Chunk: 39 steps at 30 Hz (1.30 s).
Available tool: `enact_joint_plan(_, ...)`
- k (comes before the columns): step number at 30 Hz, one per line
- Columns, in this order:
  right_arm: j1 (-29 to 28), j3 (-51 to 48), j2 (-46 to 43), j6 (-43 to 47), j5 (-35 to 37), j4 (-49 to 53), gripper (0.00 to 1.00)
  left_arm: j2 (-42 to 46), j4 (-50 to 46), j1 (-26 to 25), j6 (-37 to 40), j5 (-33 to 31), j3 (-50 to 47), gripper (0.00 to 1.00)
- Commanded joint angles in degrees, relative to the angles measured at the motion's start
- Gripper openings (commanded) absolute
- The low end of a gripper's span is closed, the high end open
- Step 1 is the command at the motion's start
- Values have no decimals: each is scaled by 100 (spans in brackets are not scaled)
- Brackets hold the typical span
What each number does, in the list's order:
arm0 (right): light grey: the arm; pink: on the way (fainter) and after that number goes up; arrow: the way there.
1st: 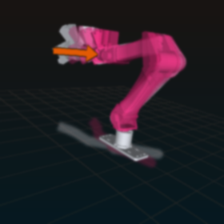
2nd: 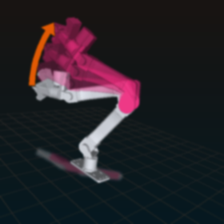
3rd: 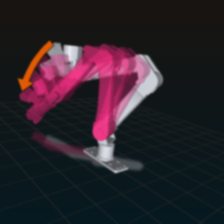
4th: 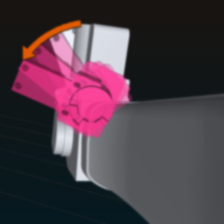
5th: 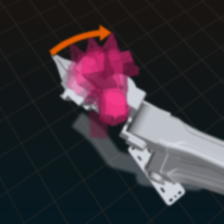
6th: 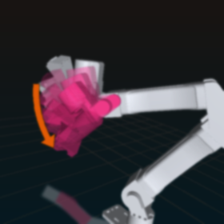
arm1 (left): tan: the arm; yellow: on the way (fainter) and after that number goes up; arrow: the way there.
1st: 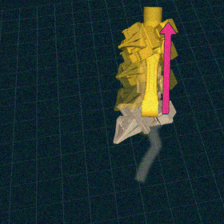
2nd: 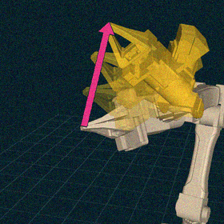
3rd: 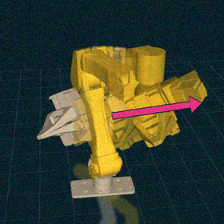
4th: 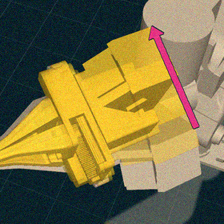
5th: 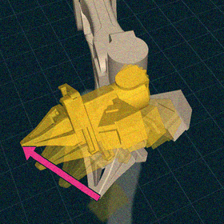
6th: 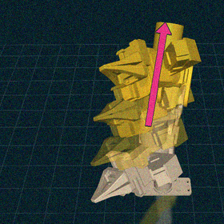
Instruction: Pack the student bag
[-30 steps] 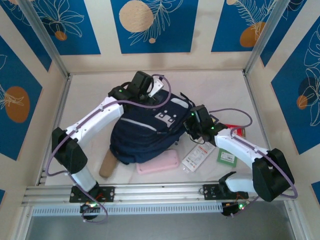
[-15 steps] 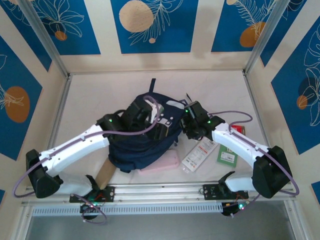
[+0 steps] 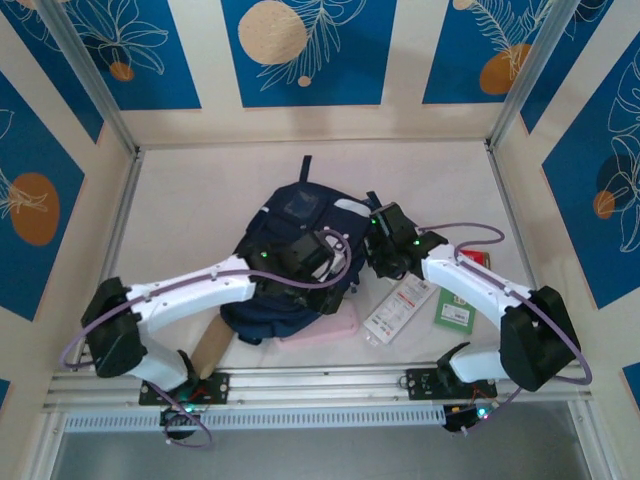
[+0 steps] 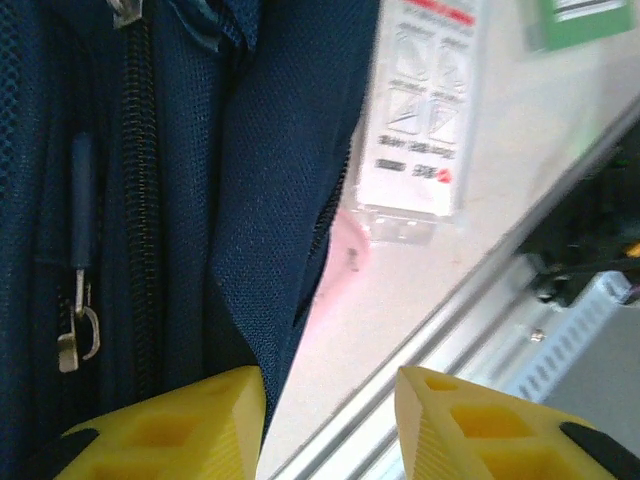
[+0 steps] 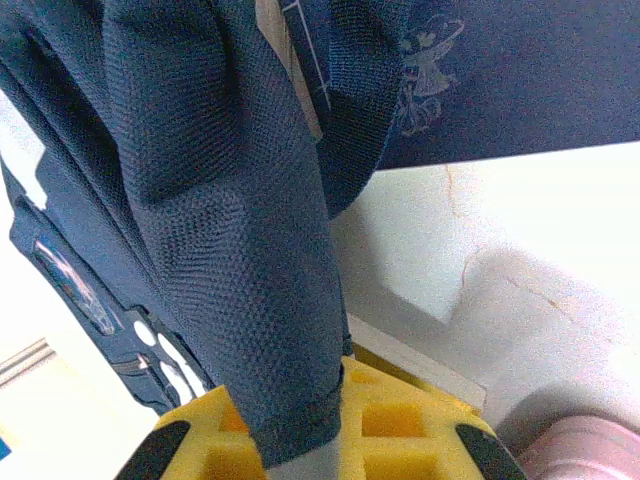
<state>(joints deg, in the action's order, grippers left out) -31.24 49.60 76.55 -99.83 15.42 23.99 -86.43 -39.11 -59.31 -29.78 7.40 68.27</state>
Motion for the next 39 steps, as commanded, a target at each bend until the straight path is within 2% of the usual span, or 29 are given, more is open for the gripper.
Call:
enact_joint_plan(1,6,-165,-32,-3,-115,-102,0,-464,-839,237,382,-1429,77,43)
enact_joint_plan(3,-61,-334,-3,-23,-84,-109,0,-584,-789,455,428,-1678,77,44)
enact_joint_plan(6,-157,-669,55,-242,-139,-358,0,-679,-580,950,488,-1701,91,44)
enact_joint_plan(9,-314,-870,134,-829,-190,-627,0,-758,-438,1314,658,-1914,247,43)
enact_joint_plan(11,-377,-875,174,-1106,-191,-736,0,-664,-334,1427,759,-1806,336,43)
enact_joint_plan(18,-588,-201,275,-1843,220,123,0,355,75,1428,579,-1260,-98,50)
enact_joint_plan(24,-664,288,634,-2358,95,424,0,1126,1022,1301,52,-584,-1067,53)
enact_joint_plan(27,-689,549,803,-2509,36,599,0,1139,1353,1061,-193,-647,-1337,56)
enact_joint_plan(32,-699,843,896,-2620,50,849,0,910,2094,699,-552,-502,-1781,55)
enact_joint_plan(39,-700,876,896,-2761,-8,876,0,460,2933,509,-737,-635,-2007,56)
